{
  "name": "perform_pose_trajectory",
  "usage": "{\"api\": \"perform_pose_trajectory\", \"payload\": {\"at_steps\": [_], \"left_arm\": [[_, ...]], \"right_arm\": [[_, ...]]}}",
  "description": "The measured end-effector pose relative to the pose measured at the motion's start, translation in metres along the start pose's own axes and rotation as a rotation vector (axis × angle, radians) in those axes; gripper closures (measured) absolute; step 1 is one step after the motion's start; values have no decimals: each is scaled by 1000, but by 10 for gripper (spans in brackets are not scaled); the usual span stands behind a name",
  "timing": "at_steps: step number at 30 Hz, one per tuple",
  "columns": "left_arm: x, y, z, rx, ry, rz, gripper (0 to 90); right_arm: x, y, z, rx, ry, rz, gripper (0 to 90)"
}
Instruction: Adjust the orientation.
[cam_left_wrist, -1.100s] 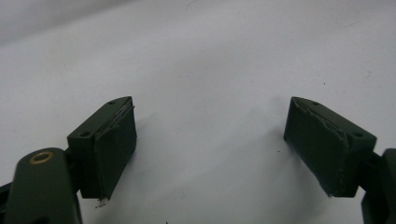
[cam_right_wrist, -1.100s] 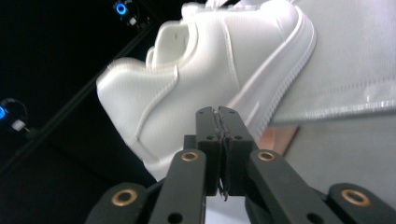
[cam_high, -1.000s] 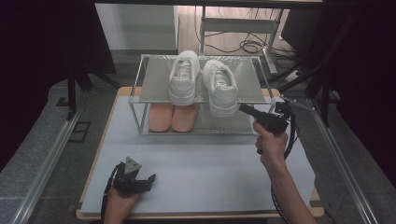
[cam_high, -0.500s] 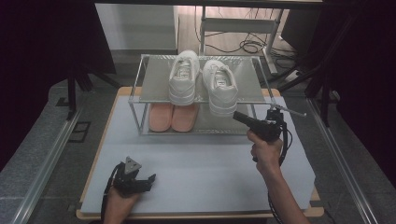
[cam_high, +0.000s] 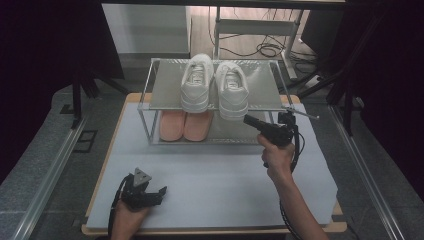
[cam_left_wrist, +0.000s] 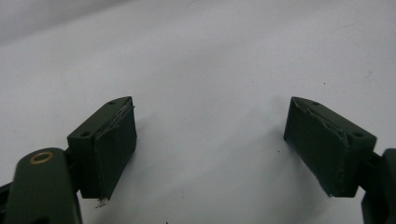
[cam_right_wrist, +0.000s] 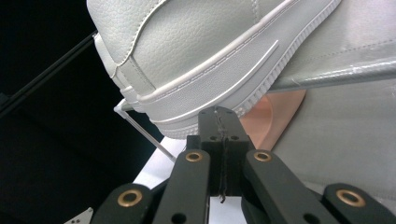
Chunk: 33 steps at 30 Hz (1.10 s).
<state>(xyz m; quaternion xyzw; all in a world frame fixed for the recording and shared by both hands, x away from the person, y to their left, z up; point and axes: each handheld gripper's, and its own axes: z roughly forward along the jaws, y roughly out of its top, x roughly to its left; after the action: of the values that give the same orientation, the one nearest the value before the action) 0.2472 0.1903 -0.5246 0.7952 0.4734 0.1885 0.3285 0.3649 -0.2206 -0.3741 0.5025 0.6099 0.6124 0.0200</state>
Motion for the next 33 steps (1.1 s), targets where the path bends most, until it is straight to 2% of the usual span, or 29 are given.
{"api": "perform_pose_trajectory", "payload": {"at_steps": [13, 18, 28, 33], "left_arm": [[0, 0, 0, 0, 1, -3, 170], [0, 0, 0, 0, 1, -3, 170], [0, 0, 0, 1, 1, -1, 171], [0, 0, 0, 1, 1, 1, 171]], "right_arm": [[4, 4, 23, 4, -36, -15, 900], [6, 4, 24, 1, -41, -14, 900], [8, 3, 30, 6, -16, -6, 900], [13, 1, 38, 16, 1, -10, 900]]}}
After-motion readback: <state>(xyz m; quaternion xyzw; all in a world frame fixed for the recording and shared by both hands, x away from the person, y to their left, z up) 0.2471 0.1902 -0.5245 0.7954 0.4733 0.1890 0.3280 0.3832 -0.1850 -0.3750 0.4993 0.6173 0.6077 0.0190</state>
